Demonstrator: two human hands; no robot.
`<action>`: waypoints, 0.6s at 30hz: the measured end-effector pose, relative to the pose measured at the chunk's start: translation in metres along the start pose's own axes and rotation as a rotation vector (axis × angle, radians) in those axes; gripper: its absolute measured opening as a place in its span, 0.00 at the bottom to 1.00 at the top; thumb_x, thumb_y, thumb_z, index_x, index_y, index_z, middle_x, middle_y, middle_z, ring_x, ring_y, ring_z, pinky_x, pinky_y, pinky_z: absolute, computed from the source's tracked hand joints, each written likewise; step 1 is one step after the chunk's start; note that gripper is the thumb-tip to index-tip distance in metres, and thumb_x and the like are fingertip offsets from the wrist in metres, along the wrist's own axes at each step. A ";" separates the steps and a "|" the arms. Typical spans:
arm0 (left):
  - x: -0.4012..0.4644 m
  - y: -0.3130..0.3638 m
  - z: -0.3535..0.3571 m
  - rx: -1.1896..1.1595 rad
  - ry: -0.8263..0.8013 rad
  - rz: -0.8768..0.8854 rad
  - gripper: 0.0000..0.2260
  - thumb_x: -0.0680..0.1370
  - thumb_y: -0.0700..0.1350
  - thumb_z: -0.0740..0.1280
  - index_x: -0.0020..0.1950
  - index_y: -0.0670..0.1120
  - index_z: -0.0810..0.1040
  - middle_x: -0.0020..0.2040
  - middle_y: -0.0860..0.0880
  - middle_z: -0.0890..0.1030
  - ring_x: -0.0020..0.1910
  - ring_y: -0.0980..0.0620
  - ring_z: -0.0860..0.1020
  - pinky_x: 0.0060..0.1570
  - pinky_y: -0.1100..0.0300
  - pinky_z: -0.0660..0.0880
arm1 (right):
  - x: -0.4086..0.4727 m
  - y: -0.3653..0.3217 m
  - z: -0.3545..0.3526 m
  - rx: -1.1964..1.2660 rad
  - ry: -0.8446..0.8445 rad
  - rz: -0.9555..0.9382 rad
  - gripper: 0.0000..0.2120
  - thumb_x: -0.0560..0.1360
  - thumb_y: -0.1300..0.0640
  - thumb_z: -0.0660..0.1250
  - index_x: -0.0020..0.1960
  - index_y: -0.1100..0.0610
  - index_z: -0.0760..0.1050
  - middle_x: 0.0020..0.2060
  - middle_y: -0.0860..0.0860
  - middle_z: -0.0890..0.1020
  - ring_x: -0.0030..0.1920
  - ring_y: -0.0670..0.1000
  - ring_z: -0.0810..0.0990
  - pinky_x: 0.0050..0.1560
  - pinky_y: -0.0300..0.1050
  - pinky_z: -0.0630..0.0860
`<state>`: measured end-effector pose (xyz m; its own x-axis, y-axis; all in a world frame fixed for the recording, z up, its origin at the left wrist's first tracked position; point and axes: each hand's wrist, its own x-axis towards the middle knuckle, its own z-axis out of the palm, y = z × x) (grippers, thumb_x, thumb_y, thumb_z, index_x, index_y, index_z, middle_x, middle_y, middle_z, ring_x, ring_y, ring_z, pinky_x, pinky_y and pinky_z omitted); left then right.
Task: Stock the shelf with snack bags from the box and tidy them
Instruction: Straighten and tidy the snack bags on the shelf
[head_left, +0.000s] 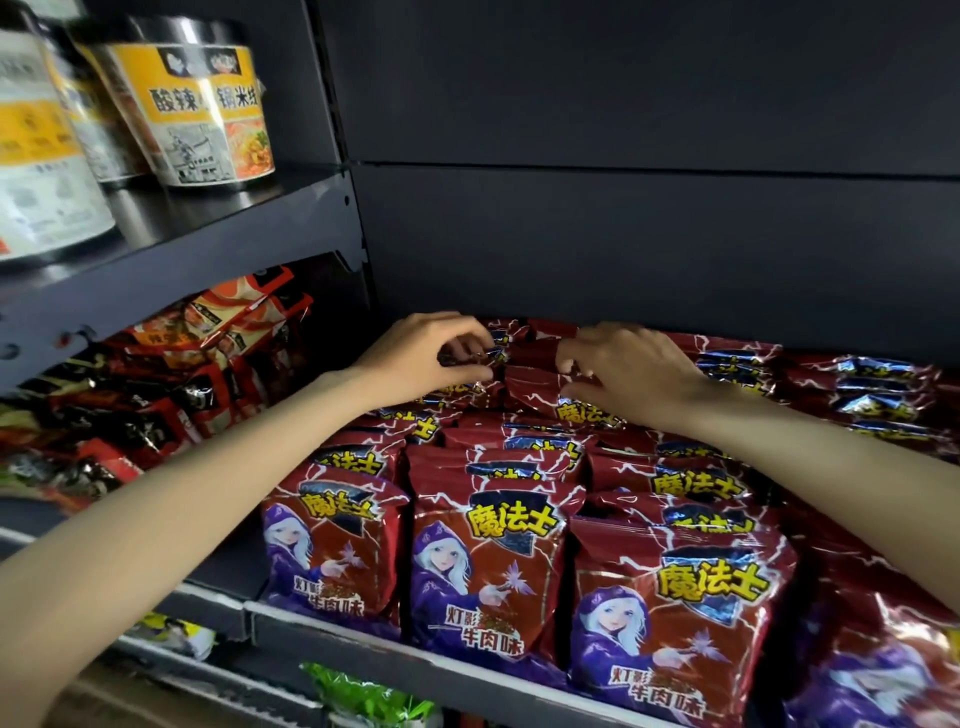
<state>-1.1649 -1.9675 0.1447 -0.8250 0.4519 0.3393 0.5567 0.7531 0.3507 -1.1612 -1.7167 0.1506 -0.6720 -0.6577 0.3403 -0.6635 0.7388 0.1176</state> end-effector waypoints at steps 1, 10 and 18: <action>-0.003 0.001 -0.002 -0.049 0.039 0.000 0.12 0.72 0.50 0.71 0.54 0.51 0.79 0.51 0.56 0.78 0.48 0.60 0.77 0.45 0.62 0.75 | -0.002 0.001 -0.002 0.015 0.015 -0.005 0.14 0.76 0.47 0.65 0.60 0.51 0.74 0.52 0.48 0.78 0.56 0.51 0.76 0.50 0.42 0.69; -0.015 0.069 -0.019 0.331 0.373 0.720 0.05 0.76 0.41 0.67 0.47 0.46 0.83 0.39 0.52 0.83 0.39 0.53 0.81 0.44 0.56 0.77 | -0.052 0.025 -0.045 -0.080 0.272 -0.300 0.09 0.78 0.54 0.62 0.51 0.55 0.80 0.43 0.49 0.82 0.47 0.52 0.79 0.58 0.49 0.71; 0.035 0.152 0.040 0.310 -0.276 0.375 0.10 0.79 0.52 0.60 0.58 0.57 0.77 0.58 0.59 0.78 0.55 0.57 0.76 0.55 0.58 0.74 | -0.132 0.057 -0.071 -0.087 -0.132 0.041 0.14 0.78 0.45 0.52 0.51 0.47 0.76 0.44 0.43 0.81 0.45 0.48 0.81 0.41 0.47 0.78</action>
<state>-1.1130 -1.8180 0.1752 -0.5944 0.7927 0.1358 0.7964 0.6036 -0.0372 -1.0873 -1.5772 0.1792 -0.7393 -0.6358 0.2219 -0.6074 0.7718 0.1879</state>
